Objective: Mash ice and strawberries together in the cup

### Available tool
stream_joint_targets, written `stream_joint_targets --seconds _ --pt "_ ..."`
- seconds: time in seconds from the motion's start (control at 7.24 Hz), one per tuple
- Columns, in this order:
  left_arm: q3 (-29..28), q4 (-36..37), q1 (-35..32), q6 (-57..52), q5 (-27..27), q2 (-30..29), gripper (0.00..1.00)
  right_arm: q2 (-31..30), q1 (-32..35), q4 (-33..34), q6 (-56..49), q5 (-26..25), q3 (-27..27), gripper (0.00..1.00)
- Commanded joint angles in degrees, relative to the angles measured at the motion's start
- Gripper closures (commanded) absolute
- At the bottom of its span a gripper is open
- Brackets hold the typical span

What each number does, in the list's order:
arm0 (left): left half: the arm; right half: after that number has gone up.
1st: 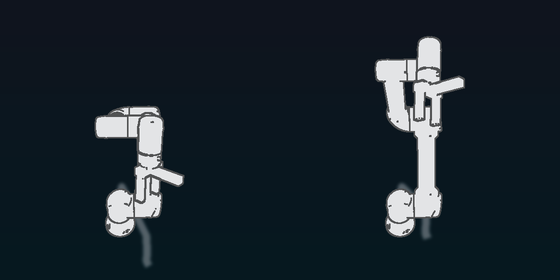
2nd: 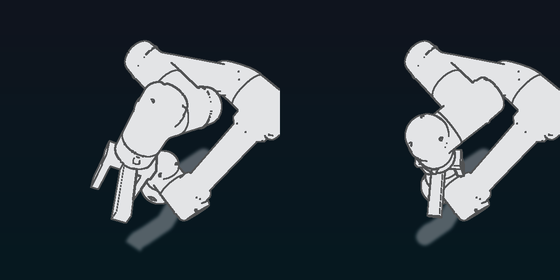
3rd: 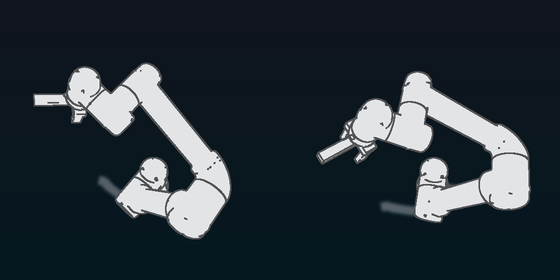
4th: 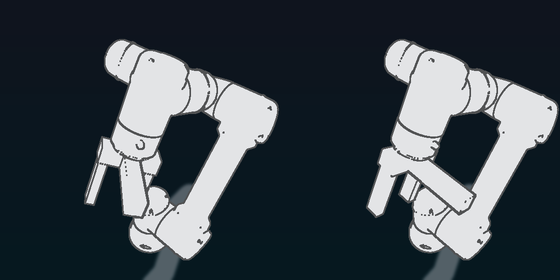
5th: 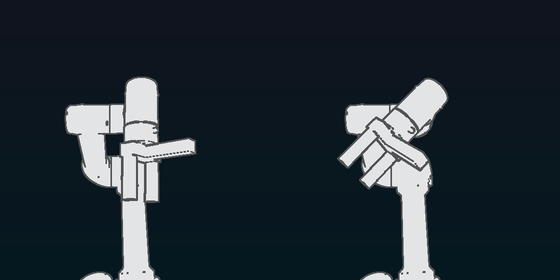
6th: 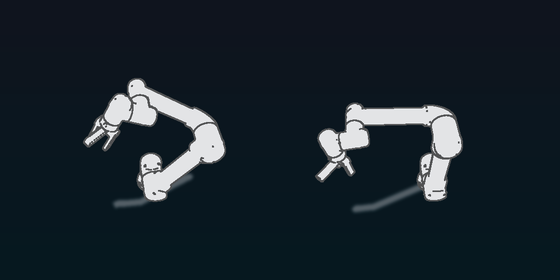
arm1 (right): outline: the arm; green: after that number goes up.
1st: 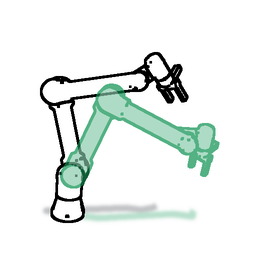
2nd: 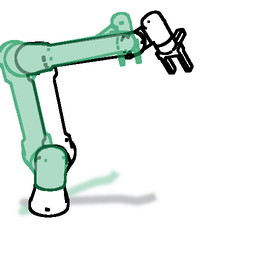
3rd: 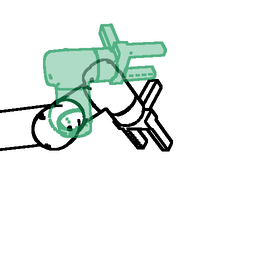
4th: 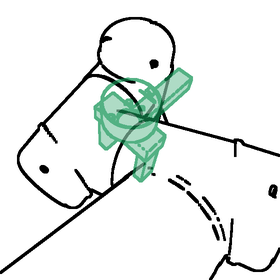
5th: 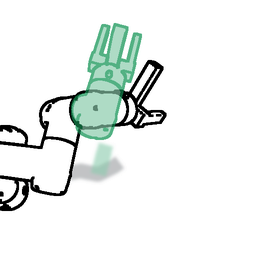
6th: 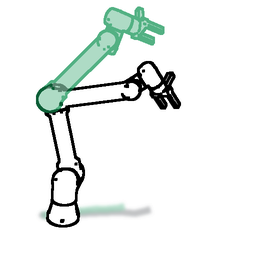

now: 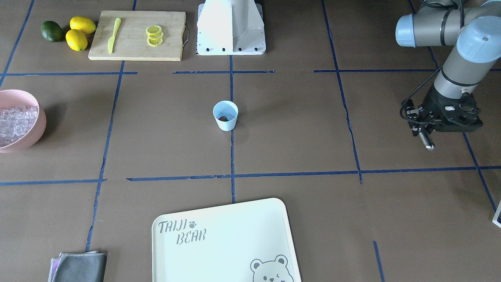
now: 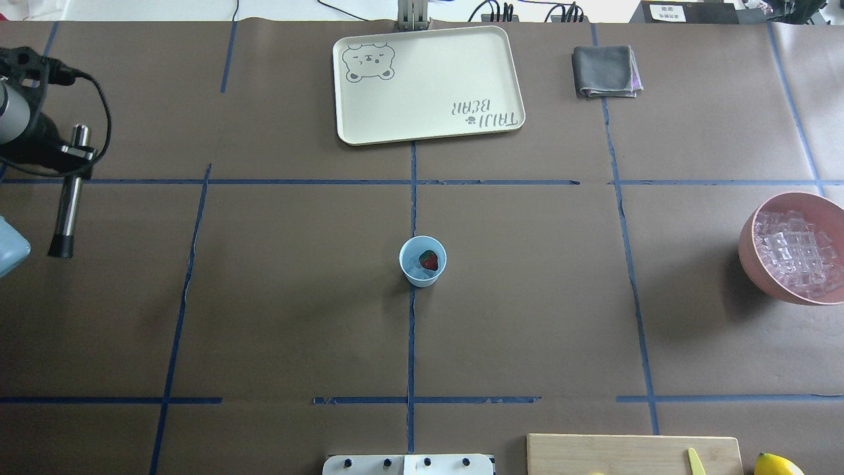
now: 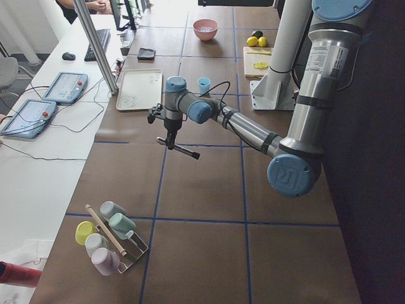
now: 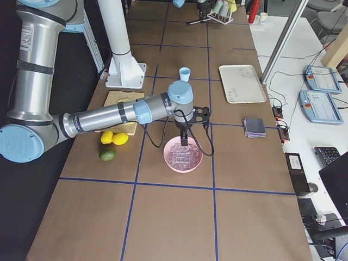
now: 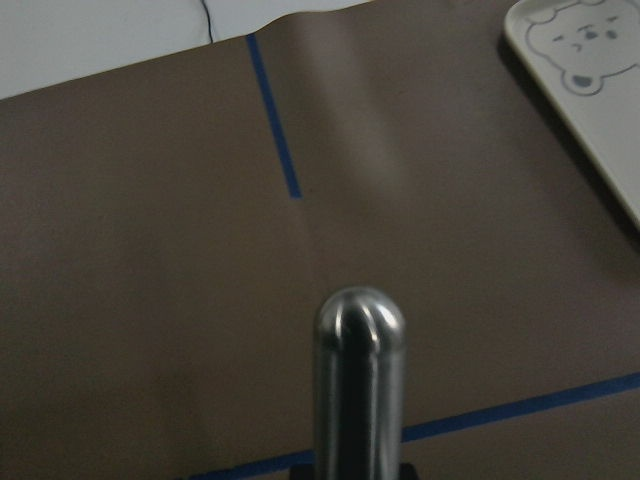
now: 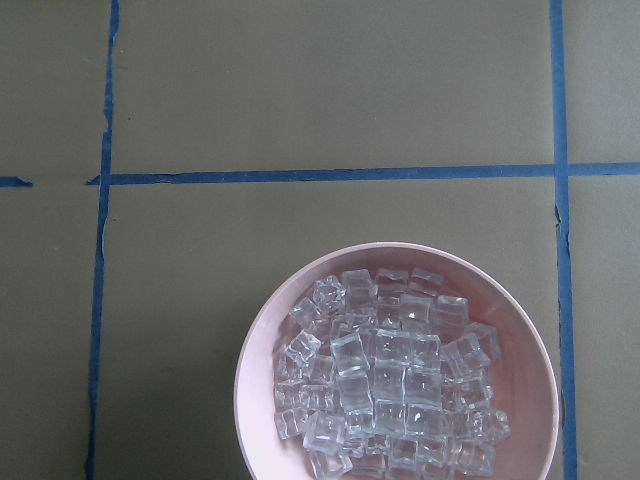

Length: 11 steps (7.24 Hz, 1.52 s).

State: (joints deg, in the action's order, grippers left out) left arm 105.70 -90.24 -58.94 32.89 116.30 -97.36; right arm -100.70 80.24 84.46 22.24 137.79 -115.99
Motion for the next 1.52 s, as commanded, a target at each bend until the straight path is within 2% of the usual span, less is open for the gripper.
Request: stream_joint_targets --seconds 0.0,0.14,0.41,1.38 --pt "-3.11 3.05 -1.0 -3.51 3.22 4.19 1.0 -0.11 0.0 0.0 0.0 -0.07 0.07 0.0" --pt "-6.79 2.97 -1.0 -3.71 3.49 4.2 1.0 -0.11 0.0 0.0 0.0 -0.07 0.07 0.0" --pt "-13.92 2.09 -3.09 -10.71 9.71 4.37 1.0 -0.02 0.0 0.0 0.0 -0.15 0.24 0.0" --pt "-19.74 1.56 -3.11 -10.74 9.73 3.49 1.0 -0.11 0.0 0.0 0.0 -0.59 0.24 0.0"
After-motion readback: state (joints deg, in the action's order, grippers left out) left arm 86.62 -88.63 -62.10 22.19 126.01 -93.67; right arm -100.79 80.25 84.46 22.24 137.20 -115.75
